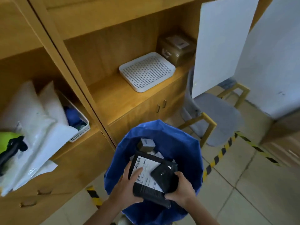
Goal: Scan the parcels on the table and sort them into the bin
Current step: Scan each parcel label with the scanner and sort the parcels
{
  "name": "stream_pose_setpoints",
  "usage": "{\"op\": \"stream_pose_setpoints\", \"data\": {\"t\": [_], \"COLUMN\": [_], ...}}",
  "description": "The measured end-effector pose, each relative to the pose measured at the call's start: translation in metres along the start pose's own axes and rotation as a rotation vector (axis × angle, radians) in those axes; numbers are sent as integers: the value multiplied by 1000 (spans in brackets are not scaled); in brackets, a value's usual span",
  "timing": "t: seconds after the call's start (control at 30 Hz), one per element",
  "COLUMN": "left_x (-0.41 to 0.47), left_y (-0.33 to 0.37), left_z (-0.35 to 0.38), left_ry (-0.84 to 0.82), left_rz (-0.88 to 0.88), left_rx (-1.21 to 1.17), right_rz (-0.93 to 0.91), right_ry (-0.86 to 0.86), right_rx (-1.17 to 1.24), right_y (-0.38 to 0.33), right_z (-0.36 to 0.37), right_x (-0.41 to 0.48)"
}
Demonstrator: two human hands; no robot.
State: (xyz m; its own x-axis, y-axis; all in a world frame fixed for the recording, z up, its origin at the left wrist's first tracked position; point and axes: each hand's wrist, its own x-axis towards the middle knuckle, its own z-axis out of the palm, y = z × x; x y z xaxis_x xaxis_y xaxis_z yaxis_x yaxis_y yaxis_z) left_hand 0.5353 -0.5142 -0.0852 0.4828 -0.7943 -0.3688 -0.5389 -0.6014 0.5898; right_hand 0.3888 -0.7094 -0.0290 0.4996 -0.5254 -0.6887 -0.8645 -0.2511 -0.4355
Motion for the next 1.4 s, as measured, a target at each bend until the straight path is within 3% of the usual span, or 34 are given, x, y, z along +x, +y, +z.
{"op": "stream_pose_setpoints", "data": {"t": [0.4, 0.63, 0.73, 0.9, 1.1, 1.4], "left_x": [166, 240, 257, 245, 206, 142], "left_y": [-94, -150, -154, -128, -74, 16], "left_z": [118, 187, 203, 195, 128, 28], "left_ry": [58, -1, -77, -173, -235, -241], "left_rz": [-70, -90, -114, -158, -118, -1], "left_rx": [-4, 19, 151, 227, 248, 205], "right_rz": [30, 42, 19, 38, 57, 88], "right_ry": [9, 59, 34, -8, -22, 156], "right_rx": [27, 61, 21, -18, -13, 94], "right_y": [51, 90, 101, 100, 81, 50], "right_z": [60, 107, 116, 113, 66, 0], "right_x": [223, 323, 339, 311, 232, 94]}}
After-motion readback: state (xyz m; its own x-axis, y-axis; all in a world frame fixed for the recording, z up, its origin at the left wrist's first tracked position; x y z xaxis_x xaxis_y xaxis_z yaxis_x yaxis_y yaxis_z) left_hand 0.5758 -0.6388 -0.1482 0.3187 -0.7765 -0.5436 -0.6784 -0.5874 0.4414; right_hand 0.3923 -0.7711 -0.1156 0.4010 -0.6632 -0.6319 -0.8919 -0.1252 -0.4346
